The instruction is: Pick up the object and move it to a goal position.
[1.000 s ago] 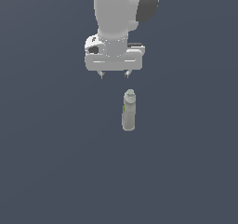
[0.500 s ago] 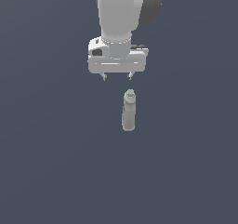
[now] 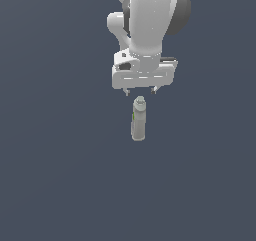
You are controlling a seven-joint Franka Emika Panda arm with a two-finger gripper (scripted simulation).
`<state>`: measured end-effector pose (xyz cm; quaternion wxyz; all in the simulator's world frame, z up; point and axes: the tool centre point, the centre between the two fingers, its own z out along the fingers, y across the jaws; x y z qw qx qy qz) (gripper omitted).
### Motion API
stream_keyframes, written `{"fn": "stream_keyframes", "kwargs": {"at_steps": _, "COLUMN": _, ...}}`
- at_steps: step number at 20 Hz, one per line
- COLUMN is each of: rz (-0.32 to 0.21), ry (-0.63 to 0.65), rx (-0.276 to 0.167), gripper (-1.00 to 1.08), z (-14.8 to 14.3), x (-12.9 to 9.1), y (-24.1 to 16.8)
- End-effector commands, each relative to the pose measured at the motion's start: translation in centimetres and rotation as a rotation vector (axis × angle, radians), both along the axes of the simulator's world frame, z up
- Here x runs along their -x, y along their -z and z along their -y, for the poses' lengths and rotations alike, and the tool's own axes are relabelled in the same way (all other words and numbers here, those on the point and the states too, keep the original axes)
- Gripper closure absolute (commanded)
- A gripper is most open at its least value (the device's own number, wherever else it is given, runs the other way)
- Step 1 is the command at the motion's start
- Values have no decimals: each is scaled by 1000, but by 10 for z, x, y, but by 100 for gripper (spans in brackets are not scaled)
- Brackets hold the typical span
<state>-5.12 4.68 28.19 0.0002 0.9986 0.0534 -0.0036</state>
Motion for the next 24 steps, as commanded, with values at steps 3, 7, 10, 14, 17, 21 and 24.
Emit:
{"fn": "stream_keyframes", "kwargs": {"at_steps": 3, "rz": 4, "ry": -5, "rx": 0, "gripper": -92, "z": -5, "x": -2, "y": 1}}
{"fn": "stream_keyframes", "kwargs": {"at_steps": 7, "rz": 4, "ry": -5, "rx": 0, "gripper": -92, "z": -5, "x": -2, "y": 6}}
{"fn": "stream_keyframes", "kwargs": {"at_steps": 10, "rz": 5, "ry": -6, "rx": -1, "gripper": -92, "z": -5, "x": -2, "y": 16}}
{"fn": "stream_keyframes", "kwargs": {"at_steps": 14, "rz": 6, "ry": -6, "rx": -1, "gripper": -92, "z": -6, "x": -2, "y": 36}}
{"fn": "stream_keyframes", "kwargs": {"at_steps": 17, "rz": 7, "ry": -6, "rx": -1, "gripper": -92, "z": -6, "x": -3, "y": 46}}
{"fn": "stream_keyframes", "kwargs": {"at_steps": 21, "rz": 7, "ry": -6, "rx": -1, "gripper": -92, "z": -6, "x": -4, "y": 52}}
{"fn": "stream_keyframes", "kwargs": {"at_steps": 24, "rz": 7, "ry": -6, "rx": -1, "gripper": 108, "z": -6, "x": -4, "y": 52}}
